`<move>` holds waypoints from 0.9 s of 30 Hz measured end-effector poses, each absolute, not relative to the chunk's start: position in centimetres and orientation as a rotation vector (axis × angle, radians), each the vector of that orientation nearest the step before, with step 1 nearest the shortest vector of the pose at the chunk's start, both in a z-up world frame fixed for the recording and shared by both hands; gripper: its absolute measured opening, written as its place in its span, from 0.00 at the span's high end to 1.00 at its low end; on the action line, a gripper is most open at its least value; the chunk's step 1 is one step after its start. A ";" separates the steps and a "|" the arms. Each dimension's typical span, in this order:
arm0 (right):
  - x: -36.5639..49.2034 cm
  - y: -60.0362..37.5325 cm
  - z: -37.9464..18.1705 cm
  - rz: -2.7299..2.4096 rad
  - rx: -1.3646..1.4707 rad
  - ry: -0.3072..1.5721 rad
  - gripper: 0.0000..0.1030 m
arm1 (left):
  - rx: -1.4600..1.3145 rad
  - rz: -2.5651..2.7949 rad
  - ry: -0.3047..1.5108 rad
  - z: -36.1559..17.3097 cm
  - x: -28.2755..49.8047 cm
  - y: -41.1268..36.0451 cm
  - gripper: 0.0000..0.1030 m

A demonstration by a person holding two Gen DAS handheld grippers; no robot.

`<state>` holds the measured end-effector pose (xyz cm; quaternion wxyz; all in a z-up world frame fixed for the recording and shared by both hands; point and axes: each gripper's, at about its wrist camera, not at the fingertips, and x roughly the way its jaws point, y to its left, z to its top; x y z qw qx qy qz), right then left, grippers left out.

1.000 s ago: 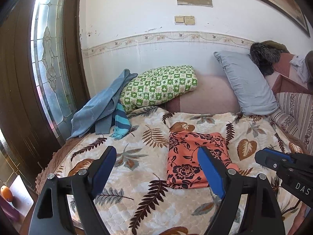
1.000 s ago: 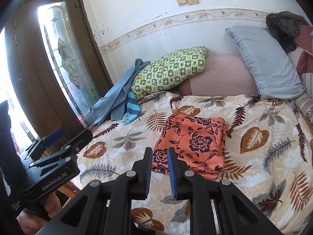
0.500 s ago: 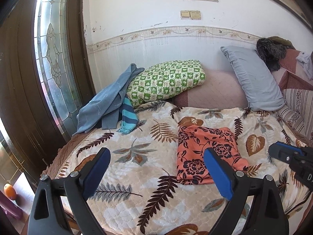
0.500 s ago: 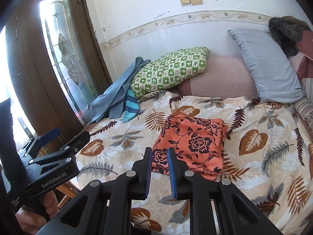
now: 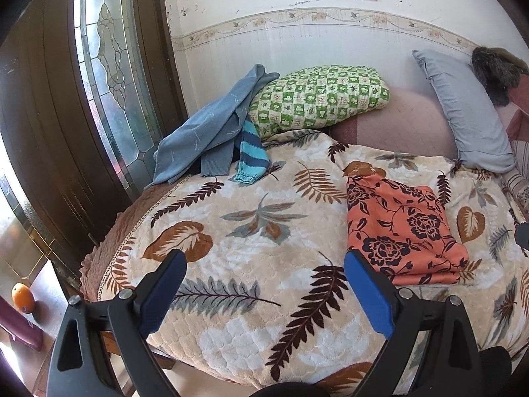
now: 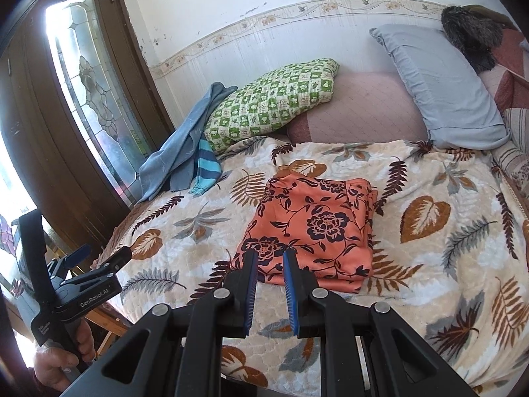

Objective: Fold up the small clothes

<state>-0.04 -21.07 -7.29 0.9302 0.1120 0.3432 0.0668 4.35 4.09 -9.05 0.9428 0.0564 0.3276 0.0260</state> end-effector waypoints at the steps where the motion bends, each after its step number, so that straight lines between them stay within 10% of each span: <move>1: 0.0 -20.7 -7.2 0.142 0.218 0.699 0.82 | 0.114 0.054 0.663 -8.9 4.3 4.1 0.07; 27: -3.1 -19.8 -5.2 0.151 0.175 0.631 0.82 | 0.083 0.034 0.569 -4.1 0.4 2.8 0.07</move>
